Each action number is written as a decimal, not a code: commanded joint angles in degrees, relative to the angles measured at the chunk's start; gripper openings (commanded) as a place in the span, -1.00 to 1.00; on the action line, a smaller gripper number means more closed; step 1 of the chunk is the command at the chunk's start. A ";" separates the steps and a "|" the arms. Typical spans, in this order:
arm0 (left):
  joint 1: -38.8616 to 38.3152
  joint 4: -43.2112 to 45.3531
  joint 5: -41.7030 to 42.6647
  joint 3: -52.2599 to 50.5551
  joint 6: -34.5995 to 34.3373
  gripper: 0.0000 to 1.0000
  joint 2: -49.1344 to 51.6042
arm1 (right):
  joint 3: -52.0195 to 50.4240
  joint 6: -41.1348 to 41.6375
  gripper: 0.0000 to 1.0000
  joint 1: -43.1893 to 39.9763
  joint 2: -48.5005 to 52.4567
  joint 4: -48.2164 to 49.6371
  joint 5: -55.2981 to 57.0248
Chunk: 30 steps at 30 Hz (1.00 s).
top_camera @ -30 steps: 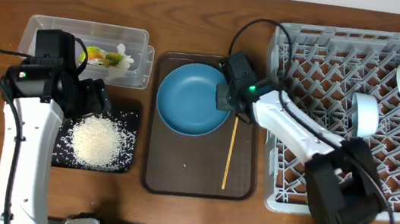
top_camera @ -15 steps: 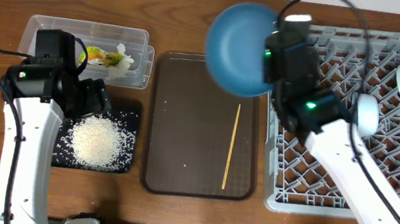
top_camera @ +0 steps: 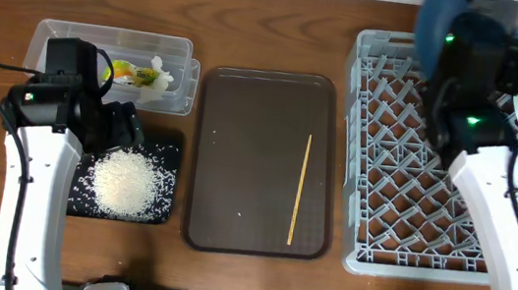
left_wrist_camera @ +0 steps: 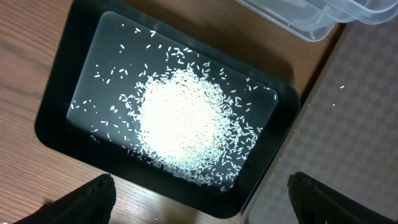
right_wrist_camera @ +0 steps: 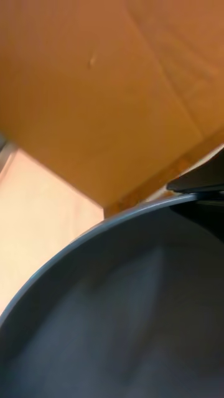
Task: Sort waste into correct bins and load items into the dishwasher rack
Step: 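Lift the teal plate and swing it over the dish rack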
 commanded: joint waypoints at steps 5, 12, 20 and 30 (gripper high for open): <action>0.31 -0.20 -0.46 0.11 -0.50 0.82 -0.68 | 0.31 -6.05 -0.98 -5.97 3.89 3.85 1.44; 0.31 -0.20 -0.46 0.11 -0.50 0.82 -0.68 | 0.31 -7.67 -0.98 -7.28 9.92 3.91 4.52; 0.31 -0.20 -0.46 0.11 -0.50 0.82 -0.68 | 0.31 -7.67 -0.97 -7.17 16.02 3.91 8.11; 0.31 -0.20 -0.46 0.11 -0.50 0.82 -0.68 | 0.31 -7.67 -0.97 -2.84 16.59 3.41 11.23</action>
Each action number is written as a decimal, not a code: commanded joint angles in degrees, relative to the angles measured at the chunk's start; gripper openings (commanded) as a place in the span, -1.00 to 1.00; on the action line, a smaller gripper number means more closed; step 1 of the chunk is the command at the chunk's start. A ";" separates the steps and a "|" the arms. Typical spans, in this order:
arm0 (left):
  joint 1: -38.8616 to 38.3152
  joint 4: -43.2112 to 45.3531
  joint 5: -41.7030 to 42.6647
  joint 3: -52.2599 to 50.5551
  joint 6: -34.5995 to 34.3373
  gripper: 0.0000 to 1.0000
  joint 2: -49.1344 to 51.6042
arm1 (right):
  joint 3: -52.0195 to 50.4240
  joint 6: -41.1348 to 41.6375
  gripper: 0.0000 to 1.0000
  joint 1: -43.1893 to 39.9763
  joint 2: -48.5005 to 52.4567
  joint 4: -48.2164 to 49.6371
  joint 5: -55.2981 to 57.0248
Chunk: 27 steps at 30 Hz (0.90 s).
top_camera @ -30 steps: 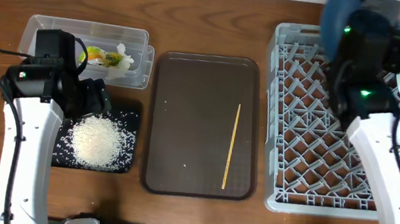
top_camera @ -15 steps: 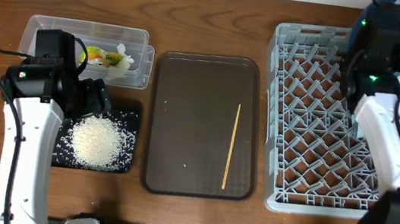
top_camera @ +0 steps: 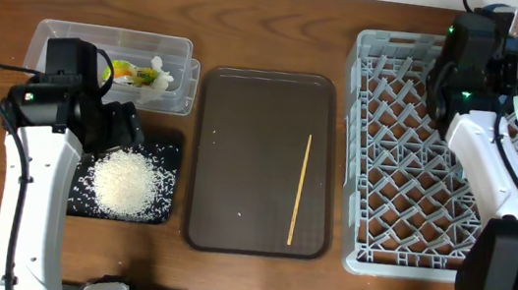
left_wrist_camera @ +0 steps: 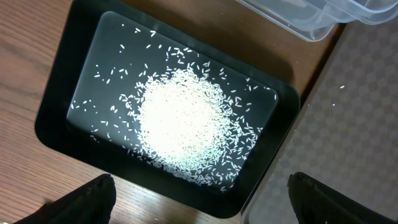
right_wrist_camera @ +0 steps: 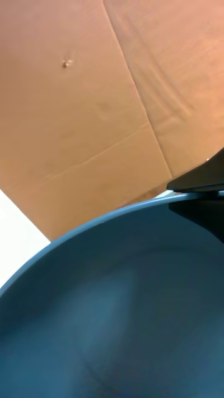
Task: Sort waste into correct bins and load items into the dishwasher rack
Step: 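Lift the teal plate and swing it over the dish rack, then lower the teal plate into the rack's back left and release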
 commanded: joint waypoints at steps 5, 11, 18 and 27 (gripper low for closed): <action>0.31 -0.20 -0.48 0.11 -0.52 0.82 -0.68 | 0.28 -0.44 -0.93 5.64 1.77 -5.40 4.55; 0.31 -0.20 -0.48 0.11 -0.52 0.82 -0.68 | 0.26 5.46 -0.77 8.85 1.77 -14.03 4.55; 0.31 -0.20 -0.48 0.11 -0.52 0.82 -0.68 | 0.26 11.87 -0.28 11.96 1.77 -23.85 4.13; 0.31 -0.20 -0.48 0.11 -0.52 0.82 -0.68 | 0.26 16.90 0.17 14.51 1.51 -31.17 3.93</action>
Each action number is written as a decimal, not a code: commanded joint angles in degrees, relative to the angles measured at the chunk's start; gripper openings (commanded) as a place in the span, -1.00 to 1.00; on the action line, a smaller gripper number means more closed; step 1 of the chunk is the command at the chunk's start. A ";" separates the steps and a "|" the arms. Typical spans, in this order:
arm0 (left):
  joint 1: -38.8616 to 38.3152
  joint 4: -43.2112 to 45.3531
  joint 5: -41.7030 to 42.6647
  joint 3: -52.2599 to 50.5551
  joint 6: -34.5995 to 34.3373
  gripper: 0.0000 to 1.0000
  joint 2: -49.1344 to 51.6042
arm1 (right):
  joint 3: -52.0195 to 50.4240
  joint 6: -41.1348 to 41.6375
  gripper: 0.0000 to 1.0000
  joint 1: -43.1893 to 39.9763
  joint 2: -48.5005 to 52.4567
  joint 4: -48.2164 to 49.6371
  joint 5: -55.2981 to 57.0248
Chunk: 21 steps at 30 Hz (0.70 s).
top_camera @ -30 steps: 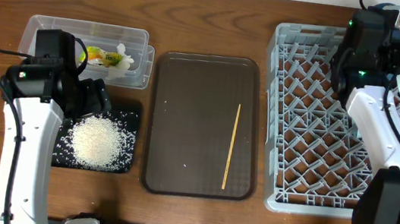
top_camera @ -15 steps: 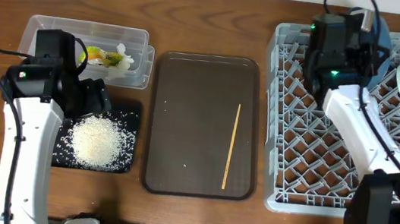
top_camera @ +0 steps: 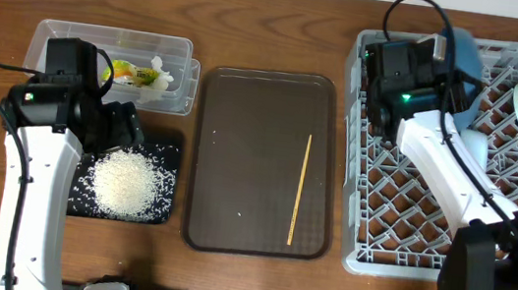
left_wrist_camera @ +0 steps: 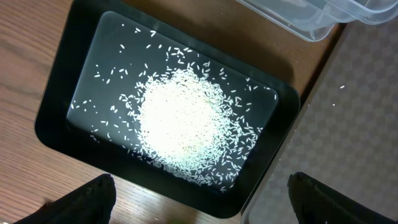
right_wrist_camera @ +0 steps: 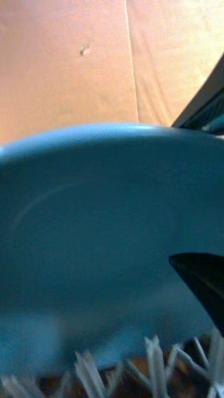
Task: Sort waste into correct bins and load items into the dishwasher rack
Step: 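Lower the teal plate into the rack's back left and release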
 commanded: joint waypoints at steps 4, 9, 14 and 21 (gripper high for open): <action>0.31 -0.20 -0.46 0.11 -0.50 0.82 -0.68 | -0.35 8.83 0.25 1.92 -0.92 -3.04 -3.02; 0.31 -0.20 -0.46 0.11 -0.50 0.82 -0.68 | -0.33 9.09 0.29 2.01 -6.19 -3.32 -12.90; 0.31 -0.20 -0.46 0.11 -0.50 0.82 -0.68 | -0.33 9.07 0.40 2.01 -12.81 -3.34 -17.90; 0.31 -0.20 -0.46 0.11 -0.50 0.82 -0.68 | -0.33 9.07 0.52 2.01 -22.03 -6.49 -40.11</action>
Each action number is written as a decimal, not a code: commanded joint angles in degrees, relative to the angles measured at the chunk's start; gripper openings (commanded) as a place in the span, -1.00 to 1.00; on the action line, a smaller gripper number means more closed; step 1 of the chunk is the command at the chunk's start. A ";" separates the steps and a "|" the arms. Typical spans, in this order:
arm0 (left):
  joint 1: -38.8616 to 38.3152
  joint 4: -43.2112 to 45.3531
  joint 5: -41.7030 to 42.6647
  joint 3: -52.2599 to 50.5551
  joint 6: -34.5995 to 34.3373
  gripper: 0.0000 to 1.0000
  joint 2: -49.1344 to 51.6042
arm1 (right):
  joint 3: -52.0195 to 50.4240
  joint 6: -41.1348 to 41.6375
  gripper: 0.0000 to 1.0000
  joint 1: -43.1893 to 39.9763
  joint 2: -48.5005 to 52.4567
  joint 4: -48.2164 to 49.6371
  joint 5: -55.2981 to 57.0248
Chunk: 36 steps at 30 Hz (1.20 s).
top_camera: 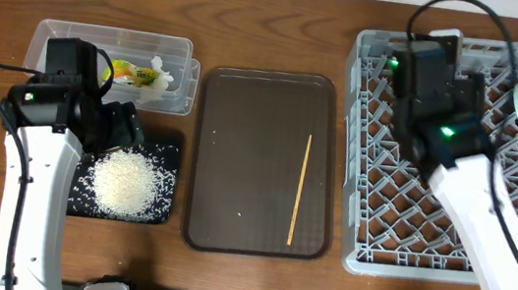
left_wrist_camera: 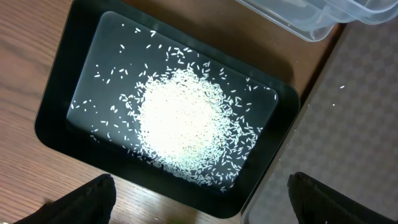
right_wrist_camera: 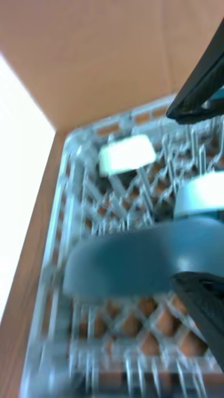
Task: Sort waste into correct bins and load items into the dishwasher rack
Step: 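Lower the teal plate into the rack's back left and release, then grasp the wooden chopstick on the brown tray with the right gripper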
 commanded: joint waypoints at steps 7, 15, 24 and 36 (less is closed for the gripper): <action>0.31 -0.20 -0.48 0.11 -0.52 0.82 -0.68 | -0.07 5.09 0.33 0.94 -4.24 -5.38 -47.95; 0.31 -0.20 -0.48 0.11 -0.52 0.82 -0.68 | -0.17 10.91 0.34 6.40 0.07 -13.09 -50.49; 0.31 -0.20 -0.48 0.11 -0.52 0.82 -0.68 | -0.44 19.08 0.23 14.62 9.64 -14.71 -47.58; 0.31 -0.20 -0.48 0.11 -0.52 0.82 -0.68 | -0.48 34.29 0.18 18.64 25.00 -19.56 -46.80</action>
